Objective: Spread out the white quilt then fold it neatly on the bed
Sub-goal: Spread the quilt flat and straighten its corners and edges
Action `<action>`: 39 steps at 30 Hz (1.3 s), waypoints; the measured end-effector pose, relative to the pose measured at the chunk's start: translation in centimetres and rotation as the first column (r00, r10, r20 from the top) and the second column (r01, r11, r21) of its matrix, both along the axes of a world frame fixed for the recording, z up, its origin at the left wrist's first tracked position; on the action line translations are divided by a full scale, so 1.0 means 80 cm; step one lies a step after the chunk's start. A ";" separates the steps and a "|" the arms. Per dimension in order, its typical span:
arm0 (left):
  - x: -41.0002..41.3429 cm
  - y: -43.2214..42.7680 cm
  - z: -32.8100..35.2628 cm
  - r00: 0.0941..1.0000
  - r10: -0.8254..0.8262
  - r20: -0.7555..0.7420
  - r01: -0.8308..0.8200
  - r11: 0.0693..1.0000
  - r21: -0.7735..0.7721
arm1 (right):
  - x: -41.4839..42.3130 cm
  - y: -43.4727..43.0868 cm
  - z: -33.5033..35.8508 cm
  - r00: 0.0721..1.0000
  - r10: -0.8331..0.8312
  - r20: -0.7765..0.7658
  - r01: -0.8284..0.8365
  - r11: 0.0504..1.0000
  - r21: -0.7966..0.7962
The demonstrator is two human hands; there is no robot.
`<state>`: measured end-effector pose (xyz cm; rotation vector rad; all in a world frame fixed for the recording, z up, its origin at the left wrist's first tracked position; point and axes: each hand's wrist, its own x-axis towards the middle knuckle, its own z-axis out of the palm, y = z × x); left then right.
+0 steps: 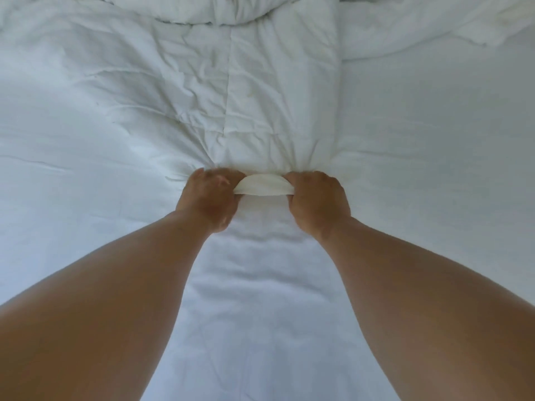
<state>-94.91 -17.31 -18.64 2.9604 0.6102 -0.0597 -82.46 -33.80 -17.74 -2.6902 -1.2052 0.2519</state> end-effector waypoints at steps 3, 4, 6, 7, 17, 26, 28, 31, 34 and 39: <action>-0.050 -0.028 0.030 1.000 -0.006 0.011 0.006 1.000 0.002 | -0.049 -0.037 0.031 0.995 0.018 -0.096 -0.025 0.998 -0.065; -0.070 -0.038 0.040 1.000 -0.019 -0.002 0.019 1.000 0.005 | -0.067 -0.050 0.041 0.990 0.019 -0.138 -0.031 0.996 -0.081; -0.107 -0.060 0.061 0.998 -0.052 -0.020 0.052 0.999 0.011 | -0.102 -0.077 0.060 0.980 0.039 -0.194 -0.060 0.992 -0.107; -0.124 -0.072 0.071 0.997 -0.067 -0.030 0.068 0.998 0.013 | -0.118 -0.091 0.070 0.975 0.054 -0.215 -0.080 0.990 -0.116; -0.253 -0.261 0.135 0.985 -0.015 -0.174 -0.032 0.964 -0.266 | -0.253 -0.282 0.191 0.957 0.000 -0.289 -0.083 0.958 -0.275; -0.357 -0.423 0.178 0.958 -0.251 -0.138 0.185 0.910 -0.370 | -0.343 -0.460 0.269 0.892 -0.095 -0.443 -0.066 0.940 -0.334; -0.369 -0.436 0.185 0.975 -0.215 -0.056 0.175 0.899 -0.401 | -0.357 -0.483 0.272 0.873 -0.124 -0.471 -0.059 0.933 -0.356; -0.374 -0.447 0.185 0.950 -0.232 -0.207 0.131 0.903 -0.410 | -0.380 -0.503 0.243 0.891 -0.153 -0.427 0.014 0.950 -0.313; -0.372 -0.457 0.173 0.943 -0.211 -0.257 0.084 0.899 -0.430 | -0.380 -0.510 0.201 0.862 -0.168 -0.477 0.054 0.969 -0.243; -0.388 -0.459 0.166 0.955 -0.169 -0.246 0.044 0.895 -0.443 | -0.379 -0.532 0.141 0.500 -0.256 -0.827 0.646 0.746 0.159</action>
